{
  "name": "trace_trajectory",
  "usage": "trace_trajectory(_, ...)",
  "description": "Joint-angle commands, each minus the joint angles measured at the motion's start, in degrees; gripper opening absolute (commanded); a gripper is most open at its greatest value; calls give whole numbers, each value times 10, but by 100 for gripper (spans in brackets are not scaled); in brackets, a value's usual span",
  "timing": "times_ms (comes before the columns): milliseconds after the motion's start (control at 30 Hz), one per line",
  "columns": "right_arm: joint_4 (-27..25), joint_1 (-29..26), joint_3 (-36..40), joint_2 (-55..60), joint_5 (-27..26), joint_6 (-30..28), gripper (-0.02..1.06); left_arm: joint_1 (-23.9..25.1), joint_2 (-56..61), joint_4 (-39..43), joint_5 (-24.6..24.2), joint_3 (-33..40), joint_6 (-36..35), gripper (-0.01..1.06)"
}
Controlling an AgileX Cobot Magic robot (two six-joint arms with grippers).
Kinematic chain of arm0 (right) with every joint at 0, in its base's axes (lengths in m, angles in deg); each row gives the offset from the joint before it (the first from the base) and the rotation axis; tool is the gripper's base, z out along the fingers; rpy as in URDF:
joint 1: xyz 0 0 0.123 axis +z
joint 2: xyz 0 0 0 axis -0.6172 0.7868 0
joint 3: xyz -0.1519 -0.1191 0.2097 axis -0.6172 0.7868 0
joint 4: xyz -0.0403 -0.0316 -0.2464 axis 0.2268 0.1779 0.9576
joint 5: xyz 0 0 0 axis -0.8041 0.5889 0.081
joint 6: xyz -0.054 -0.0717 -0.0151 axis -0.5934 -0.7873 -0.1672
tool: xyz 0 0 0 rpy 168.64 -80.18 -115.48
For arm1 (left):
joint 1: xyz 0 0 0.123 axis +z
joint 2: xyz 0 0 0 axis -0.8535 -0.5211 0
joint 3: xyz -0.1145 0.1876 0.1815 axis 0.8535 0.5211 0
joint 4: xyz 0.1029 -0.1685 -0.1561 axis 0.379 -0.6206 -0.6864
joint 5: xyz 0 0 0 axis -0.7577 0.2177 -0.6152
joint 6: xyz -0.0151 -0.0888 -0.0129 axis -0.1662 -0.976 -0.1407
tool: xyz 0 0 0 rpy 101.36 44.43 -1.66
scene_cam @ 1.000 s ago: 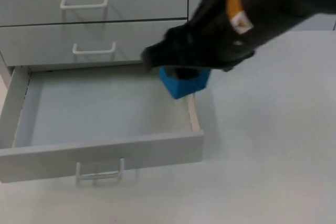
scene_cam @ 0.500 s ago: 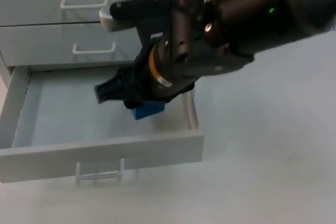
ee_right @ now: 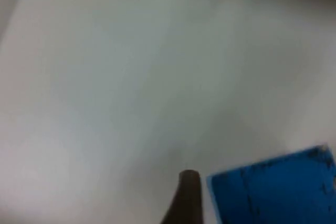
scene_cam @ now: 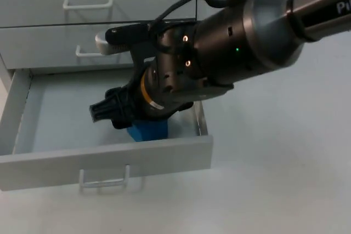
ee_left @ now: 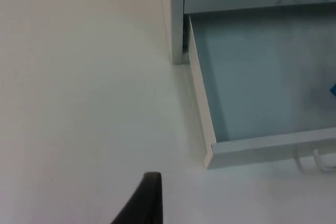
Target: Open the drawer with the left hand, place the block into the drawer with the right hand, then close the drawer with the left hand.
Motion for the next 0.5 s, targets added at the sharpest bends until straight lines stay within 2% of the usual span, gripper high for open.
trace_trajectory(0, 6, 2, -5, -3, -3, 2, 72, 2, 9, 2, 4, 1, -3, 105)
trace_trajectory(167, -23, 2, -8, -19, -3, -8, 72, 2, 31, 3, 8, 1, -3, 105)
trace_trajectory(300, -131, 2, -8, -76, 26, -131, 72, 2, 41, 3, 8, 1, -3, 105)
trace_trajectory(333, -131, 2, -8, -76, 26, -131, 72, 2, 41, 3, 8, 1, -3, 105)
trace_trajectory(400, -199, 2, -8, -113, 59, -211, 72, 2, 41, 3, 8, 1, -3, 105)
trace_trajectory(467, -240, 2, -8, -145, 97, -283, 72, 2, 41, 3, 8, 1, -3, 105)
